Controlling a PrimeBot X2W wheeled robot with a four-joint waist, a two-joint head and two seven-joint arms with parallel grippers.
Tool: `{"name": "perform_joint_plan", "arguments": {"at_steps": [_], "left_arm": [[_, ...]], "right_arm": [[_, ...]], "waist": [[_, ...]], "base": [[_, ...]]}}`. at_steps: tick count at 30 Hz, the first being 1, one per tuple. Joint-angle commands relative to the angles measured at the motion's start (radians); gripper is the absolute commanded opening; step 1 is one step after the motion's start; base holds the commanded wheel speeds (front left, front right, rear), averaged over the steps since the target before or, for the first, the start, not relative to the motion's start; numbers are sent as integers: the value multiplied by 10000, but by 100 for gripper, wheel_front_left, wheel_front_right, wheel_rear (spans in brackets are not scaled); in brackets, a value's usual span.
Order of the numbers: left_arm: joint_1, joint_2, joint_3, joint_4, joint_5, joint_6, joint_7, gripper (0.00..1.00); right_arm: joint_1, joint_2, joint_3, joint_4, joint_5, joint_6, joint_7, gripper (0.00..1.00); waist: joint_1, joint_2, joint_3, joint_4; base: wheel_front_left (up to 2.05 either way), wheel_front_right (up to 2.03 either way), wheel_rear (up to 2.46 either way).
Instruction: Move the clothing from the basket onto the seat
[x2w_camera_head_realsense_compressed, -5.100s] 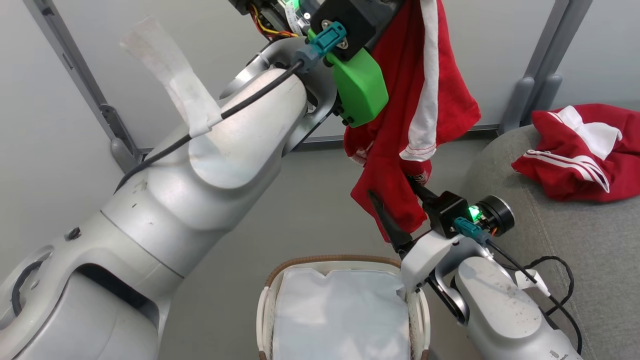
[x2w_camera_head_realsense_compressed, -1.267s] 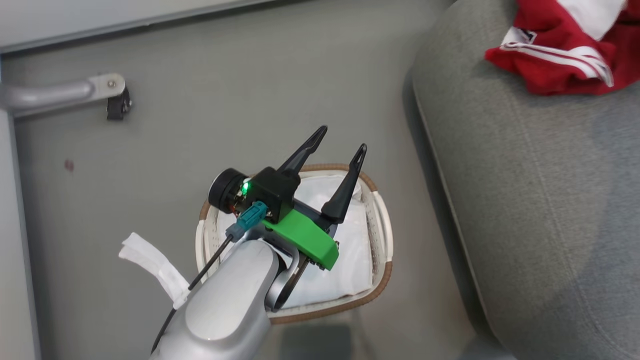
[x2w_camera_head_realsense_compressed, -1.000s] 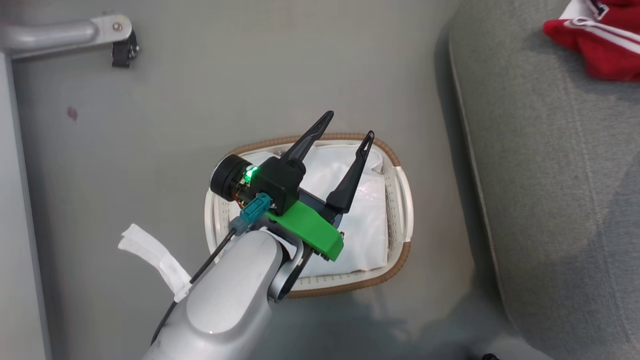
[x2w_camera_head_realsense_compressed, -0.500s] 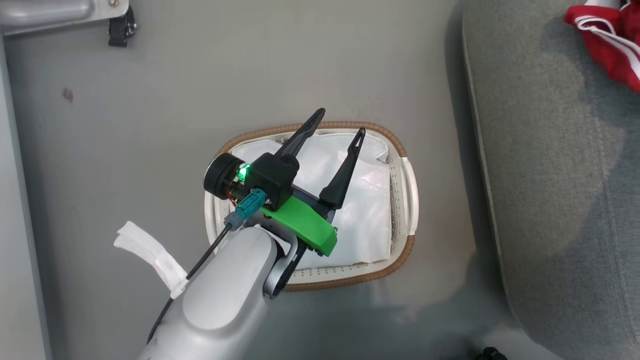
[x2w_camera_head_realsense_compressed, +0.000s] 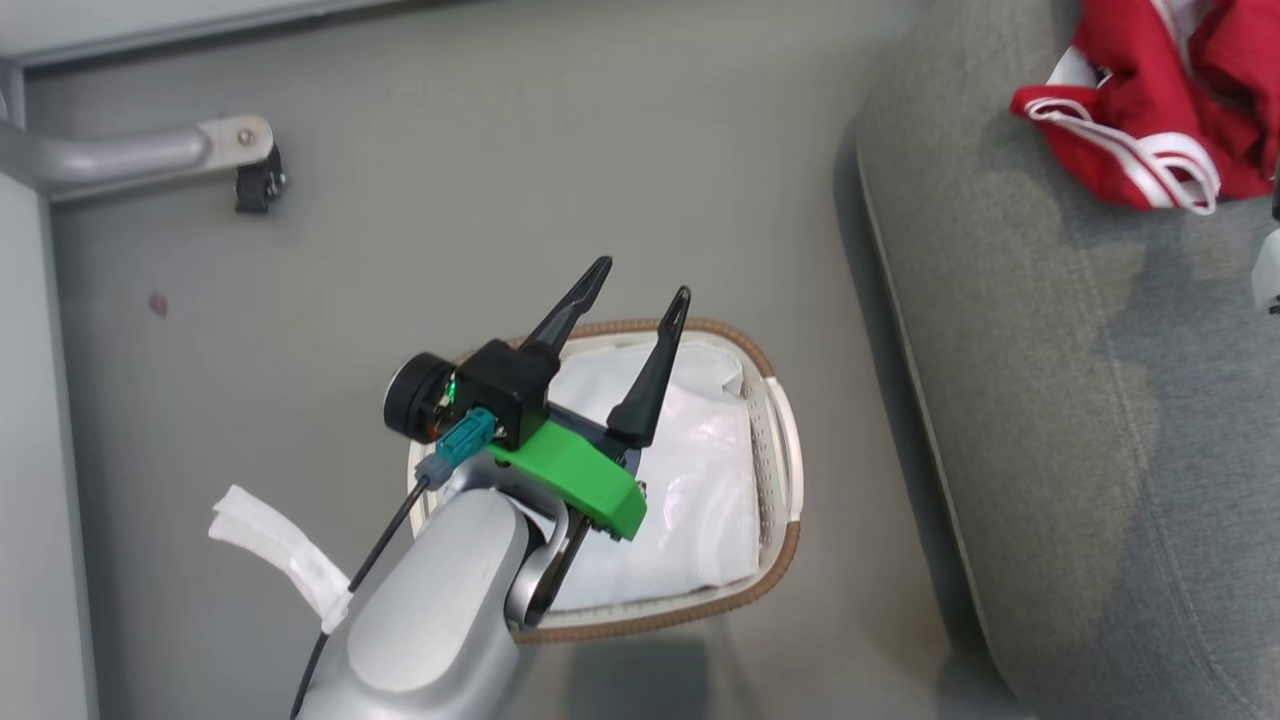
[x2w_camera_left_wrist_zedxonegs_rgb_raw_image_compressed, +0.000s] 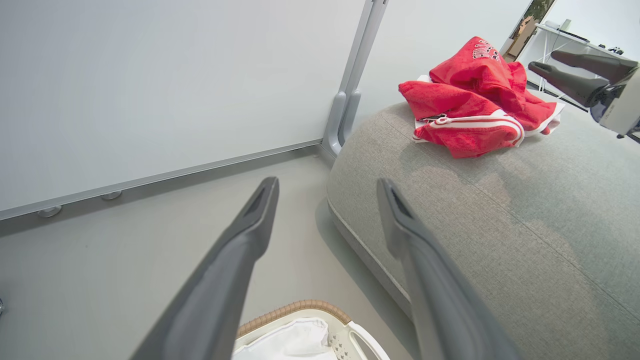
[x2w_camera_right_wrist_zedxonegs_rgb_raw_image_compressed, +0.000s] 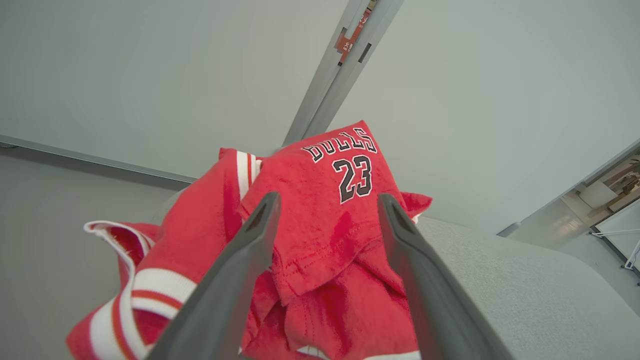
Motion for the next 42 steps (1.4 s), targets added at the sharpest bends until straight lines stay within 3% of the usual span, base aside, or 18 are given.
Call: {"name": "perform_joint_plan", "arguments": {"at_steps": [1,11,21,27,33,42], "left_arm": [[254,40,41,74,-71,-11,-32,100],[1135,39,995,-71,-463,103,-32,100],[2142,40,2641,-13,-105,263,-21,100],[2920,39,3720,-159,92,187,-21,100],[3667,34,4429,-319,101,135,-21,100],[4330,36,4566,-267,56,65,-21,100]], "right_arm": [[222,-1,39,-77,60,-14,-17,100],[445,603,524,-301,269,-14,-18,100],[1607,2327,449,-929,755,-14,-18,100],[2513,2972,635,-1343,931,-14,-18,100],[3666,3233,587,-1726,1288,-14,-18,100],[4919,3227,1289,-1906,2287,-14,-18,100]], "waist": [[-1,0,-860,-80],[-1,0,-2321,373],[-1,0,-3150,993],[-1,0,-3436,1169],[-1,0,-3646,1265],[-1,0,-3782,1319]], "base": [[0,0,0],[0,0,0],[0,0,0],[0,0,0],[0,0,0],[0,0,0]]}}
